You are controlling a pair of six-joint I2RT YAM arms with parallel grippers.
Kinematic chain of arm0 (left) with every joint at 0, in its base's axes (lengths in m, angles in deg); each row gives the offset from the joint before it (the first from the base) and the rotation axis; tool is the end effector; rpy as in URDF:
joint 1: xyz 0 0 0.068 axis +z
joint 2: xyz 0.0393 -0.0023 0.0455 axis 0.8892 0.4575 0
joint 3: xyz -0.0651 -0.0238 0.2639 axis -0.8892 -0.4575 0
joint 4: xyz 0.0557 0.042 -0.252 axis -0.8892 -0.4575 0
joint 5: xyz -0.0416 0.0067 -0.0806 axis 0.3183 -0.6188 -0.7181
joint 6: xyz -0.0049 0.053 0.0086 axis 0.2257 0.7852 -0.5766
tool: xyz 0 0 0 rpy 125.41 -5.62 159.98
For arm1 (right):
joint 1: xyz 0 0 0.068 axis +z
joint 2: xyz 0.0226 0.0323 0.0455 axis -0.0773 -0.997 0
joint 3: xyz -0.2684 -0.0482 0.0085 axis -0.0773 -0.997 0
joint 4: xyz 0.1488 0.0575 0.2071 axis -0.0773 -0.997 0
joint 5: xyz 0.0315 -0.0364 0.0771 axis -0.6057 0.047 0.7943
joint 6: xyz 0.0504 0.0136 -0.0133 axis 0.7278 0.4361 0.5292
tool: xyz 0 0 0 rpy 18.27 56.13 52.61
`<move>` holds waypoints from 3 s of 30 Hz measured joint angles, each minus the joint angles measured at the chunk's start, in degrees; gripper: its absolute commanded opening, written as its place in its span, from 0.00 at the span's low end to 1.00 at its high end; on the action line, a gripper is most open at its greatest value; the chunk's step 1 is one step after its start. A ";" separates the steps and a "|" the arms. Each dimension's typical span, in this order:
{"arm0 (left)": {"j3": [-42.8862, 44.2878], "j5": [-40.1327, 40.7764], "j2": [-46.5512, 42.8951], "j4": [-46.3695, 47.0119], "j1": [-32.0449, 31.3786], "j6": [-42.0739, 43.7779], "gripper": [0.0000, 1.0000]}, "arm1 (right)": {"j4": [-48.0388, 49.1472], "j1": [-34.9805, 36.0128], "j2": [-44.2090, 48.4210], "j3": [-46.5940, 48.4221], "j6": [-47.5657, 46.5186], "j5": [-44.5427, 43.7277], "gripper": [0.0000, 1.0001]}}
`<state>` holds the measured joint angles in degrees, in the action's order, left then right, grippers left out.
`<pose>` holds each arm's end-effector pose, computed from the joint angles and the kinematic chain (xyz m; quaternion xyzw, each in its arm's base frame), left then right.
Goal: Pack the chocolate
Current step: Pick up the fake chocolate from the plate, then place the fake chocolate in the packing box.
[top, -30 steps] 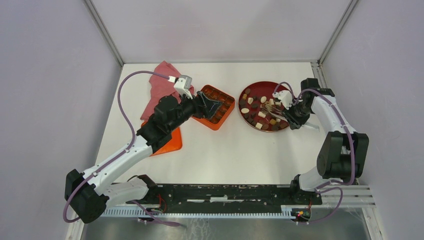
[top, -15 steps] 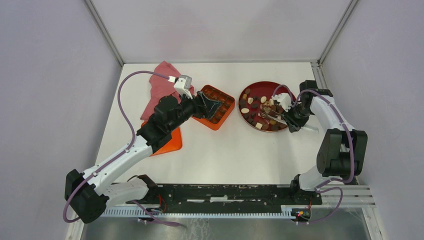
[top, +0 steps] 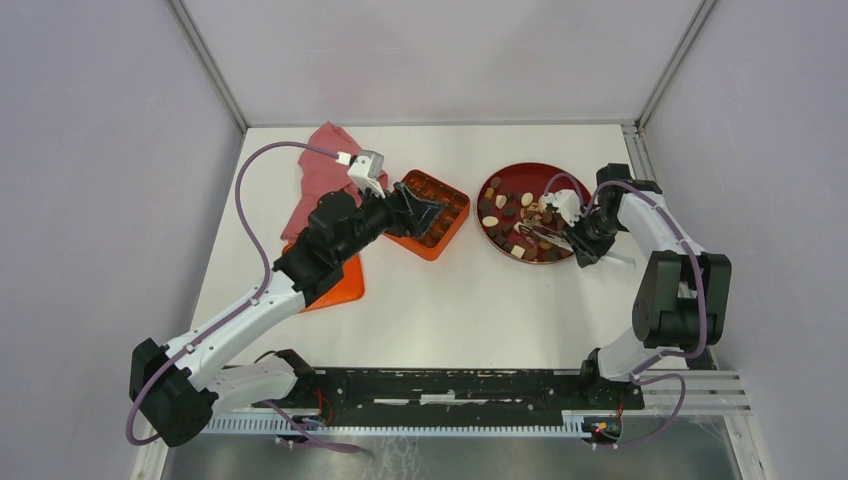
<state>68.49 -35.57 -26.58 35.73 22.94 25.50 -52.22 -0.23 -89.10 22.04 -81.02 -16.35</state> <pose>0.1955 -0.1644 0.3463 0.0777 0.7337 -0.3901 0.5508 0.2863 -0.0152 0.2181 -0.3778 0.9162 0.0699 0.1138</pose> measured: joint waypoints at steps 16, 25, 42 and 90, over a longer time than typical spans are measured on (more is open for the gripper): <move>0.94 3.56 1.03 -5.05 0.24 0.04 0.80 | -0.46 0.00 3.13 1.77 0.57 2.51 0.00; 7.52 5.97 7.74 -14.49 3.04 0.11 0.80 | -0.44 0.02 5.55 4.92 1.81 8.17 0.00; 11.54 -0.59 16.55 -19.41 20.94 2.01 0.78 | 6.82 0.04 9.22 2.21 7.19 17.00 0.00; -6.91 4.87 -11.28 -20.76 20.90 -10.51 0.83 | 24.26 28.11 -19.10 22.93 23.45 5.92 0.05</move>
<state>61.59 -30.69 -37.86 14.96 43.84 14.99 -27.96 27.87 -108.20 44.97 -57.57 -10.43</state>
